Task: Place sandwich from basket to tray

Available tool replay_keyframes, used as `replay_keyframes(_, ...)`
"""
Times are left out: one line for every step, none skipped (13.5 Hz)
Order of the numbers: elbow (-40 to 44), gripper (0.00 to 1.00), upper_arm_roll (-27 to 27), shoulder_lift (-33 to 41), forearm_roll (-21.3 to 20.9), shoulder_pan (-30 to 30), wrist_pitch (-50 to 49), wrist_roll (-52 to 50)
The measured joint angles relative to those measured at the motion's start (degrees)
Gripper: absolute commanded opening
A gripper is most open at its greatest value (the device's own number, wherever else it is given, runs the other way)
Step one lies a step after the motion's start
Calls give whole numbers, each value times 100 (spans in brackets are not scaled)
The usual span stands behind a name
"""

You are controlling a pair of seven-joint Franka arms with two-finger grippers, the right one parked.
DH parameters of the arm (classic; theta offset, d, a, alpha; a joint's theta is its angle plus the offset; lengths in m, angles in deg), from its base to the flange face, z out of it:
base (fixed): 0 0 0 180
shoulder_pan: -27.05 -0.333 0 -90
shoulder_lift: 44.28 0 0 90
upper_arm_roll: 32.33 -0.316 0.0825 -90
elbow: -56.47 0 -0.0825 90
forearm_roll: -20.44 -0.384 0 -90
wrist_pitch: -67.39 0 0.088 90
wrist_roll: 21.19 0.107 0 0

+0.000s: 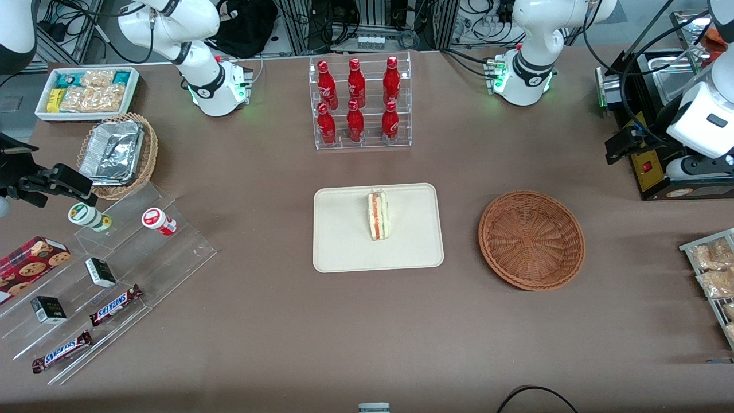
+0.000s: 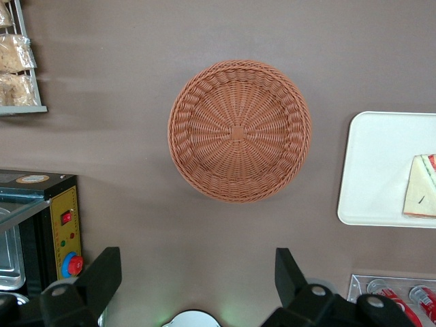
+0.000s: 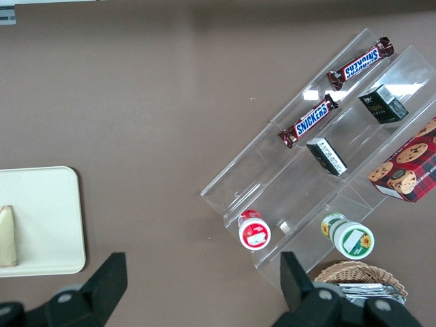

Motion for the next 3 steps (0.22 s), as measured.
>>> replay_keyframes(0, 100, 0, 0, -2, -2, 0, 0)
replay_keyframes(0, 100, -1, 0, -4, -14, -1, 0)
replay_keyframes(0, 100, -1, 1, -5, -38, -1, 0)
